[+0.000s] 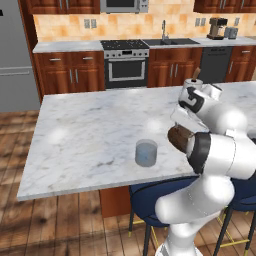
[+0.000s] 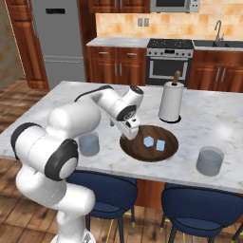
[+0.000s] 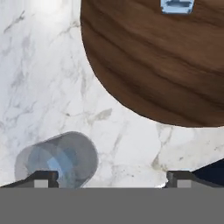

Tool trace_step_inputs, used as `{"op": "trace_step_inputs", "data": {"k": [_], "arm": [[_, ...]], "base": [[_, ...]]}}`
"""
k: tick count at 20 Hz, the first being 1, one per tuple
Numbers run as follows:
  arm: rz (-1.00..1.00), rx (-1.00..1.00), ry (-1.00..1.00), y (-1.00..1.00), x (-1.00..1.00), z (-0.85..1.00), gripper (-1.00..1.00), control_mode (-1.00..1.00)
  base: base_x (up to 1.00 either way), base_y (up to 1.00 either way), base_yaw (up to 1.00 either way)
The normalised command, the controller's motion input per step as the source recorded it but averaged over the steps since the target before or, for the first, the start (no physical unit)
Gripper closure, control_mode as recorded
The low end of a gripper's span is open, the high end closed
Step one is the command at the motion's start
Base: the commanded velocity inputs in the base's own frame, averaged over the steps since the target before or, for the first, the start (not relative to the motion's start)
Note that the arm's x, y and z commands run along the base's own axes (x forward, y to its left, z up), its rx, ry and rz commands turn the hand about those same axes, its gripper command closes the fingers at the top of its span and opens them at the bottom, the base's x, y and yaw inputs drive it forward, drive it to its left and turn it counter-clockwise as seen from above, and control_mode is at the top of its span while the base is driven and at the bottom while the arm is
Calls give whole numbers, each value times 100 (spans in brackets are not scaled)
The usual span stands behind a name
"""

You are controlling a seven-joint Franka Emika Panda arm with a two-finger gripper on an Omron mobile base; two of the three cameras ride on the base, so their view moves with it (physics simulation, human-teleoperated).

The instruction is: There are four ice cubes in the ice bowl. Place two ice cubes in each glass of water.

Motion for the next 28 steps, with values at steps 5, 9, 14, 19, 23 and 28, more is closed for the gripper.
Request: {"op": "trace_step_inputs", "data": {"k": [5,9,14,19,23,28], "arm": [[18,-20,0,-100,6,-13,-100,-100],[14,-20,0,-93,30,-31,-100,-100],[3,-22,2,-16,38,-77,-100,-100],[0,-1,0,-1,58,-24,-100,-100],[0,0,0,-11,42,-22,-100,-100],[0,0,0,-14,14,-22,-100,-100]], "base": [[0,0,0],[0,0,0],[0,0,0],[0,0,0],[0,0,0],[0,0,0]]}}
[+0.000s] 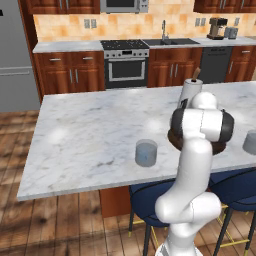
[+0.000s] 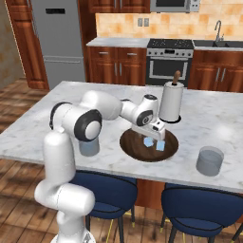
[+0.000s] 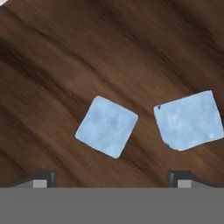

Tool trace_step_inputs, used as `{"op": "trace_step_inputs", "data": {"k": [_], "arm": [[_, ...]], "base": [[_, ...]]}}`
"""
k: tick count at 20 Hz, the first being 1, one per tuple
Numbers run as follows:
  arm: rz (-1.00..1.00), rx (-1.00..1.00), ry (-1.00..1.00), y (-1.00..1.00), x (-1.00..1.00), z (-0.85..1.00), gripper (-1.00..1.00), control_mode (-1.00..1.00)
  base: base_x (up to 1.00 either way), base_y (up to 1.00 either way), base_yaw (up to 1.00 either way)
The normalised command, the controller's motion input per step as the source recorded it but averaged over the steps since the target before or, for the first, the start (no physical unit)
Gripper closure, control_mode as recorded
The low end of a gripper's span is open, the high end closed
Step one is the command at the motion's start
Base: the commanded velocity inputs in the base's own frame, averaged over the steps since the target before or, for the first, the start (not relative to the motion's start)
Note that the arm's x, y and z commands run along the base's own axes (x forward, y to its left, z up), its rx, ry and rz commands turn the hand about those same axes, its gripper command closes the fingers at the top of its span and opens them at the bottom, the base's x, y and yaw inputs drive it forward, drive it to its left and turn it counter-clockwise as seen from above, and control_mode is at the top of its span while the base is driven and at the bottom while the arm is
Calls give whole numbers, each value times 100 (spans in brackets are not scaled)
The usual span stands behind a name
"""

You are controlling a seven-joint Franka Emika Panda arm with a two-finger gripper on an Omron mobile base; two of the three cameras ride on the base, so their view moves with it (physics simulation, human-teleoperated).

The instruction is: There are four ice cubes in the ice bowl. Place two ice cubes in each glass of water.

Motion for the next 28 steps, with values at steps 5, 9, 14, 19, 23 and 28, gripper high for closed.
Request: {"op": "trace_step_inputs", "data": {"k": [5,9,14,19,23,28], "arm": [[0,0,-1,0,26,-20,-100,-100],[0,0,0,-2,33,-23,-100,-100],[0,0,0,-2,6,-20,-100,-100],[0,0,0,0,0,-5,100,-100],[0,0,0,0,-1,18,100,-100],[0,0,-3,-24,-28,96,100,-100]], "base": [[0,0,0],[0,0,0],[0,0,0],[0,0,0],[0,0,0],[0,0,0]]}}
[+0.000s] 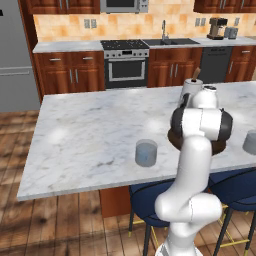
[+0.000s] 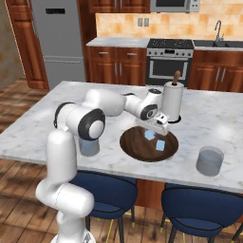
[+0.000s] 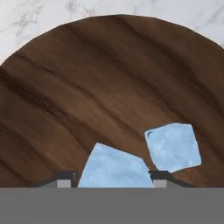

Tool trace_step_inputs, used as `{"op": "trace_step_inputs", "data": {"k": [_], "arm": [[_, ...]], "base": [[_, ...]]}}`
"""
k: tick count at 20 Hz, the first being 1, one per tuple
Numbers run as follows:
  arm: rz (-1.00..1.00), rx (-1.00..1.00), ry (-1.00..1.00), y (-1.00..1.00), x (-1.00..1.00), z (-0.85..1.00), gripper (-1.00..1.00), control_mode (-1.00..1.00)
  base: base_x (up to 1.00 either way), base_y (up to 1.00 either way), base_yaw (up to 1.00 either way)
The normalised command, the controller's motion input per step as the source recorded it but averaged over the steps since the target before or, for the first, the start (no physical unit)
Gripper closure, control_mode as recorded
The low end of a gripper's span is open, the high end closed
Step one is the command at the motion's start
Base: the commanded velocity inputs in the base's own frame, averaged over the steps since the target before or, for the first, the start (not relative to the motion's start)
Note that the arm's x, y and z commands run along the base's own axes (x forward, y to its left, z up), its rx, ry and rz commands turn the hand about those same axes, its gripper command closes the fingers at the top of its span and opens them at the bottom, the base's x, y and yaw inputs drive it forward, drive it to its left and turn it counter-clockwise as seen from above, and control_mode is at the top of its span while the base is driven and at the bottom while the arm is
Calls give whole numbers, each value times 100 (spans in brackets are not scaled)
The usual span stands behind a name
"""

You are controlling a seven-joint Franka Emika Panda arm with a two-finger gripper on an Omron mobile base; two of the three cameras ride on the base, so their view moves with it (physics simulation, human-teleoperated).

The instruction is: There are four ice cubes in the ice bowl. Place two ice cubes in each glass of water.

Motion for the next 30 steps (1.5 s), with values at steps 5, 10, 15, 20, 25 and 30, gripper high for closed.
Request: {"op": "trace_step_inputs", "data": {"k": [5,10,15,20,25,30], "arm": [[-1,0,-1,-82,-36,80,100,-100],[-5,0,0,-91,-37,51,100,-100],[-7,0,0,-96,-23,37,100,-100],[-2,0,0,-100,-14,4,100,-100],[0,1,-1,-100,-28,0,100,-100],[0,2,0,-55,-5,-9,100,-100]], "base": [[0,0,0],[0,0,0],[0,0,0],[0,0,0],[0,0,0],[0,0,0]]}}
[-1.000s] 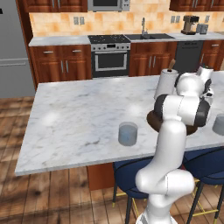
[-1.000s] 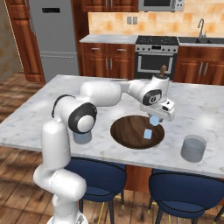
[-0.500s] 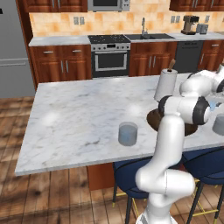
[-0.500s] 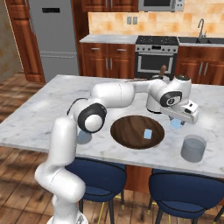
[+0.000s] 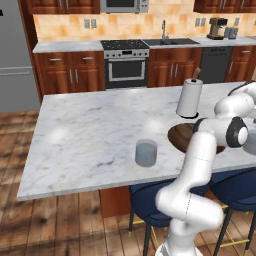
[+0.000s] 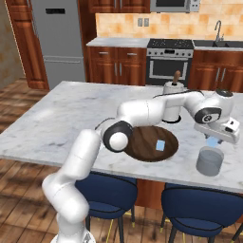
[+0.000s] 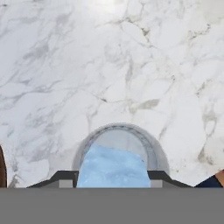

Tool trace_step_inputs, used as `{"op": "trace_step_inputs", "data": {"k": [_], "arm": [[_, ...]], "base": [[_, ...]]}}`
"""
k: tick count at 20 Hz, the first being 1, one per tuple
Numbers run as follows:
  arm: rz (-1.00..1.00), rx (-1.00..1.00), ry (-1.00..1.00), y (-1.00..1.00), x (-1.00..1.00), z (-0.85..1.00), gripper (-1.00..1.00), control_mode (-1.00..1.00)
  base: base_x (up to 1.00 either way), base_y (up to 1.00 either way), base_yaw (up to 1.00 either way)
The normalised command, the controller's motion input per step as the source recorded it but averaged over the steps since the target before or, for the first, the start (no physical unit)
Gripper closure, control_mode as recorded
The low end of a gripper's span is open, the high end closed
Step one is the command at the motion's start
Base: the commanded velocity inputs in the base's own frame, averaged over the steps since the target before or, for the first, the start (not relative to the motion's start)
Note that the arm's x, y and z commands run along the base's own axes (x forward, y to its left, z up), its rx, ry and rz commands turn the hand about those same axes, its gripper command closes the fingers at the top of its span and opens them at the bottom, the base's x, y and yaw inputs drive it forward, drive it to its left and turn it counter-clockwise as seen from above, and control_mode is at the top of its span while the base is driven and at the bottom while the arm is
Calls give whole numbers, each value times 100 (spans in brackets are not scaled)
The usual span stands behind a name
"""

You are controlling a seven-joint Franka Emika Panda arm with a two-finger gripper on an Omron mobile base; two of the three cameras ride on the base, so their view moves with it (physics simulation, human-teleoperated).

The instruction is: There are four ice cubes in the ice bowl. Place two ice cubes in each glass of water.

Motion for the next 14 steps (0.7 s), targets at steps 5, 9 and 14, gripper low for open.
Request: {"op": "trace_step_inputs", "data": {"k": [5,9,14], "arm": [[0,0,0,-5,4,-43,100,-100],[0,0,0,-1,24,-47,100,-100],[0,0,-1,-14,16,-25,100,-100]], "base": [[0,0,0],[0,0,0],[0,0,0]]}}
